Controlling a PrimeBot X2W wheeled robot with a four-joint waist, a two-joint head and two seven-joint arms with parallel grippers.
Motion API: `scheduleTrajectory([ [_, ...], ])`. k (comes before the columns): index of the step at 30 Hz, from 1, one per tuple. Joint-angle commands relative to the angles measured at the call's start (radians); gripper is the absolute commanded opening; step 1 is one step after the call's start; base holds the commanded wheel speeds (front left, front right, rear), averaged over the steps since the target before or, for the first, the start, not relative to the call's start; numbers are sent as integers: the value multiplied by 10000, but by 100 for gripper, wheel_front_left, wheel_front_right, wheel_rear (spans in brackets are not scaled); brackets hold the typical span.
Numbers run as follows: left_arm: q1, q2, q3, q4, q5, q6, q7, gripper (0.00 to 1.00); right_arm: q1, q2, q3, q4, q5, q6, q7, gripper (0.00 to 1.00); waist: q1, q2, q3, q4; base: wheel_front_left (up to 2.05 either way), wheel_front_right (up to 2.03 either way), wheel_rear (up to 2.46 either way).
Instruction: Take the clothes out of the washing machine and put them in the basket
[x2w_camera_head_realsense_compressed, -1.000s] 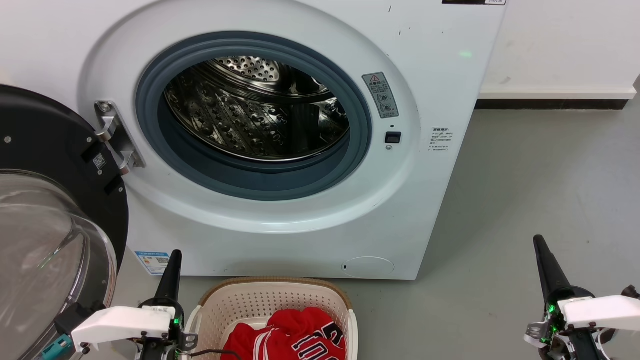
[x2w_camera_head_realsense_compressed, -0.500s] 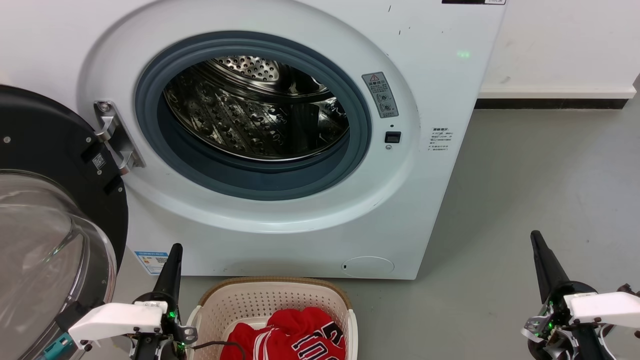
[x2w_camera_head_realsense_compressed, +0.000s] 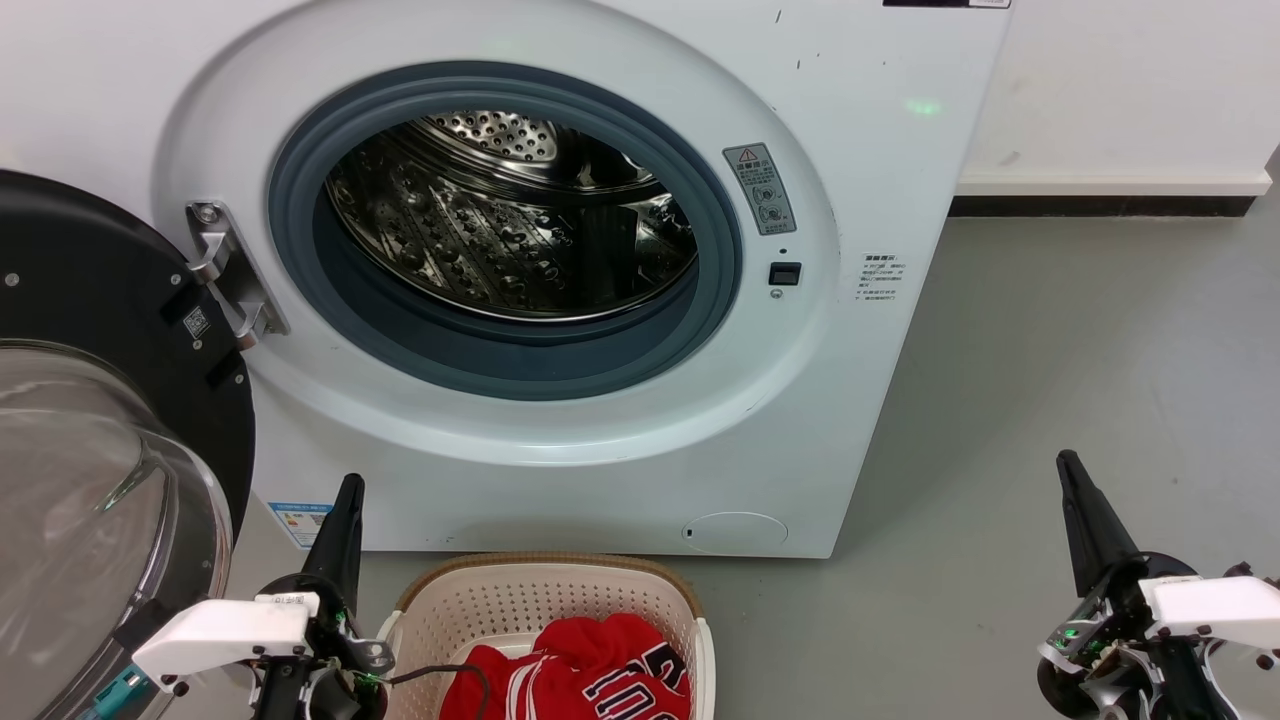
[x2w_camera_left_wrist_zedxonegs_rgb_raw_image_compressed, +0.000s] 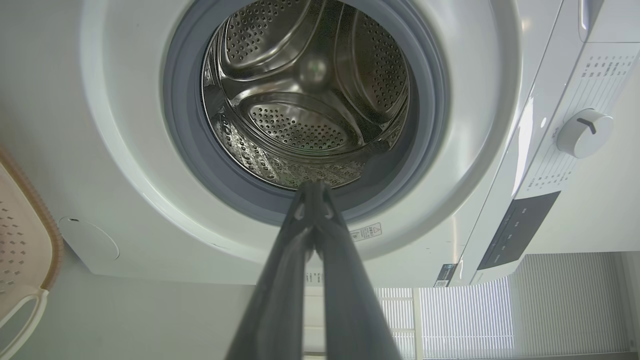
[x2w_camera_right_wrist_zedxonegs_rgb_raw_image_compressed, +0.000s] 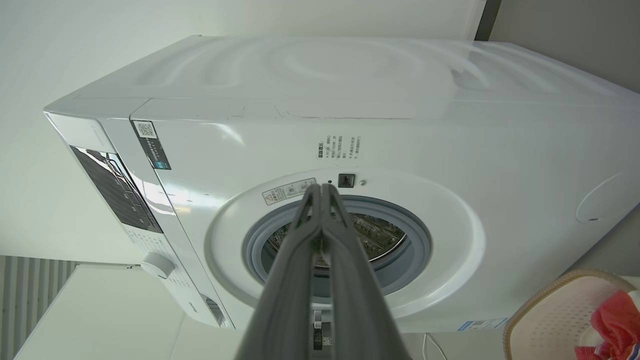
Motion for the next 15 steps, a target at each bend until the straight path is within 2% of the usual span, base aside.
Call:
scheduleTrajectory([
  [1,-95,-25,55,24,-207,-44,57,0,-134,-53,17,56,228,-3,71,0,0,0,1,-1,0,0,0],
  [15,-111,-24,60,29,-353,-59,101,0,-157,-53,18,70,376,-3,96,0,0,0,4,-3,0,0,0],
])
